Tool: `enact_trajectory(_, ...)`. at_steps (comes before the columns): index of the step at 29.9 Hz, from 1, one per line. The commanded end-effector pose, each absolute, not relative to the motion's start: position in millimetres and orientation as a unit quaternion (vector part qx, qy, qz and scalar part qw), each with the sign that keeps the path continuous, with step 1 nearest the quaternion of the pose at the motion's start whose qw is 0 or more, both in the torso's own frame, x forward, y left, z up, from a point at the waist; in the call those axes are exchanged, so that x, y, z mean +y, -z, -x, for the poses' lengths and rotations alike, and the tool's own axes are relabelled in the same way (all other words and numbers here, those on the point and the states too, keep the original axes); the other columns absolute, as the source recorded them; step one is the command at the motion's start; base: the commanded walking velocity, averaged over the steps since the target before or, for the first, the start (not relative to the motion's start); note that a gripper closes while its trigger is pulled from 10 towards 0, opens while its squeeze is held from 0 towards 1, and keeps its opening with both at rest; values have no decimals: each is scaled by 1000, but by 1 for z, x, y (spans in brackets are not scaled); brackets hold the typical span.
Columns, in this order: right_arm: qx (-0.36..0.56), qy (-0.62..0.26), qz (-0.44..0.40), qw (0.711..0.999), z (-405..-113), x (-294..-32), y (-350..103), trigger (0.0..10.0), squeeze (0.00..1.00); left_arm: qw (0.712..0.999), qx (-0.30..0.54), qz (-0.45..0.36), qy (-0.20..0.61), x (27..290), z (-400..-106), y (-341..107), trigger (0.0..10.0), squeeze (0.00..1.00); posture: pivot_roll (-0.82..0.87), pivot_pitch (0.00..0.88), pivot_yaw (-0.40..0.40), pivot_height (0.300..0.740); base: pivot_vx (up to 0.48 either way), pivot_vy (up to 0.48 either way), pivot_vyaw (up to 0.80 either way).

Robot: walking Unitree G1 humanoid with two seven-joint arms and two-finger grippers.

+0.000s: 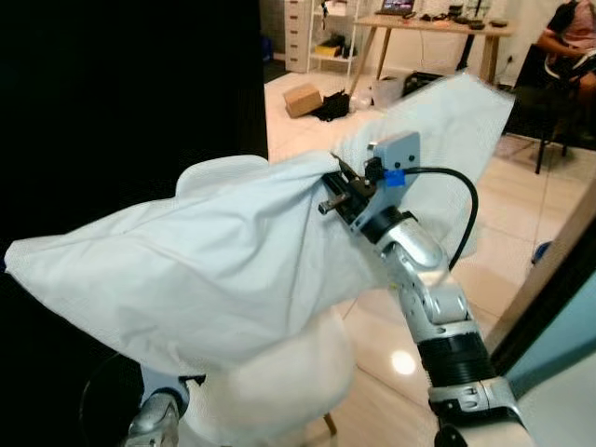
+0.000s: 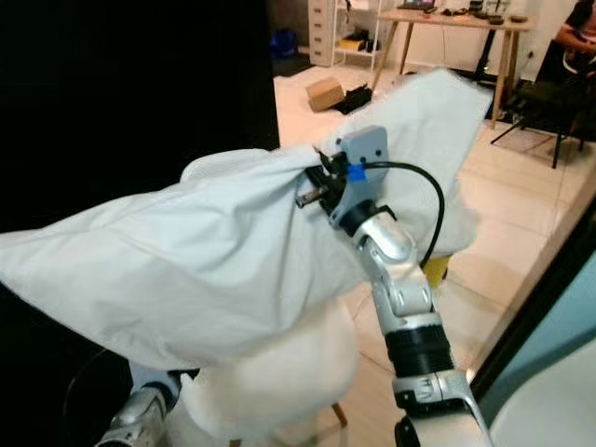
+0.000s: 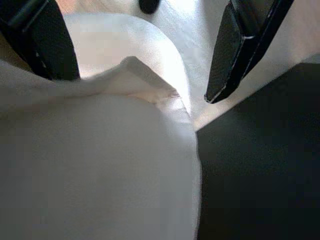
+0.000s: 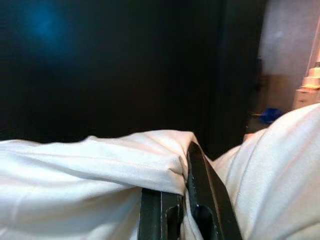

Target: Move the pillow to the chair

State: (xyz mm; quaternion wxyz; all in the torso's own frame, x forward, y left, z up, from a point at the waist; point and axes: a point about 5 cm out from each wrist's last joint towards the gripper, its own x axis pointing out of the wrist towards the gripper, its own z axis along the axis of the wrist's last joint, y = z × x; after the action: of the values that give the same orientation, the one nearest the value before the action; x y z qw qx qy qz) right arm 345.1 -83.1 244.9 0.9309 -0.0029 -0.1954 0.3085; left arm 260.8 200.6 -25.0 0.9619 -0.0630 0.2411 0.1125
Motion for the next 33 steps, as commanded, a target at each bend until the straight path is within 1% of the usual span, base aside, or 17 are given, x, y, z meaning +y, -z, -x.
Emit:
enact_trajectory(1, -201, -327, 19, 923, -343, -77, -250, 10000, 0, 964, 235, 54, -113, 204, -261, 24, 10000, 0, 95, 0, 23, 740, 334, 0, 0)
enact_trajectory(2, -201, -327, 19, 923, -343, -77, -250, 10000, 0, 964, 235, 54, -113, 204, -261, 24, 10000, 0, 95, 0, 23, 740, 334, 0, 0)
enact_trajectory(4, -183, -353, 45, 916, -339, -69, -241, 10000, 0, 964, 236, 52, -115, 205, -261, 24, 10000, 0, 95, 0, 24, 740, 330, 0, 0)
enact_trajectory(5, -183, -353, 45, 916, -339, -69, -241, 10000, 0, 964, 236, 52, -115, 205, -261, 24, 10000, 0, 95, 0, 24, 740, 330, 0, 0)
enact_trajectory(7, -163, -391, 42, 905, -333, -61, -232, 10000, 0, 961, 245, 25, -127, 207, -260, 24, 10000, 0, 93, 0, 23, 740, 133, 0, 0)
enact_trajectory(8, -163, -391, 42, 905, -333, -61, -232, 10000, 0, 961, 245, 25, -127, 207, -260, 24, 10000, 0, 93, 0, 23, 740, 0, 0, 0)
enact_trajectory(9, -157, -416, 31, 895, -328, -58, -229, 10000, 0, 960, 247, 12, -133, 208, -259, 25, 10000, 0, 92, 0, 23, 740, 0, 0, 0)
enact_trajectory(10, -154, -434, 12, 887, -324, -56, -229, 10000, 0, 959, 249, 1, -138, 209, -259, 25, 10000, 0, 92, 0, 23, 740, 0, 0, 781)
enact_trajectory(12, -150, -450, -5, 881, -322, -55, -230, 10000, 0, 958, 249, -7, -143, 210, -259, 25, 10000, 0, 91, 0, 23, 740, 0, 0, 791)
enact_trajectory(19, -142, -463, -6, 875, -320, -53, -229, 10000, 0, 958, 249, -15, -145, 211, -259, 24, 10000, 0, 91, 0, 22, 740, 0, 0, 800)
enact_trajectory(21, -113, -483, -24, 868, -315, -51, -217, 10000, 0, 957, 248, -22, -148, 212, -258, 24, 10000, 0, 96, 0, 18, 740, 0, 0, 800)
enact_trajectory(25, -99, -484, -26, 869, -314, -51, -211, 10000, 0, 957, 248, -25, -149, 212, -258, 24, 10000, 0, 96, 0, 18, 740, 0, 0, 800)
enact_trajectory(27, -73, -465, -11, 882, -318, -55, -200, 10000, 0, 956, 248, -27, -151, 212, -257, 25, 10000, 0, 95, 0, 19, 740, 0, 0, 800)
enact_trajectory(30, -61, -456, -4, 888, -319, -57, -196, 10000, 0, 956, 249, -29, -152, 212, -257, 25, 10000, 0, 94, 0, 19, 740, 0, 0, 800)
enact_trajectory(31, -48, -435, 8, 899, -323, -61, -188, 10000, 0, 956, 249, -30, -152, 212, -257, 25, 10000, 0, 95, 0, 20, 740, 0, 0, 481)
enact_trajectory(32, -48, -435, 8, 899, -323, -61, -188, 10000, 0, 956, 249, -30, -152, 212, -257, 25, 10000, 0, 95, 0, 20, 740, 0, 0, 481)
enact_trajectory(33, -33, -406, 31, 913, -328, -65, -181, 10000, 0, 956, 250, -31, -152, 211, -257, 25, 10000, 0, 93, 0, 20, 740, 0, 0, 0)
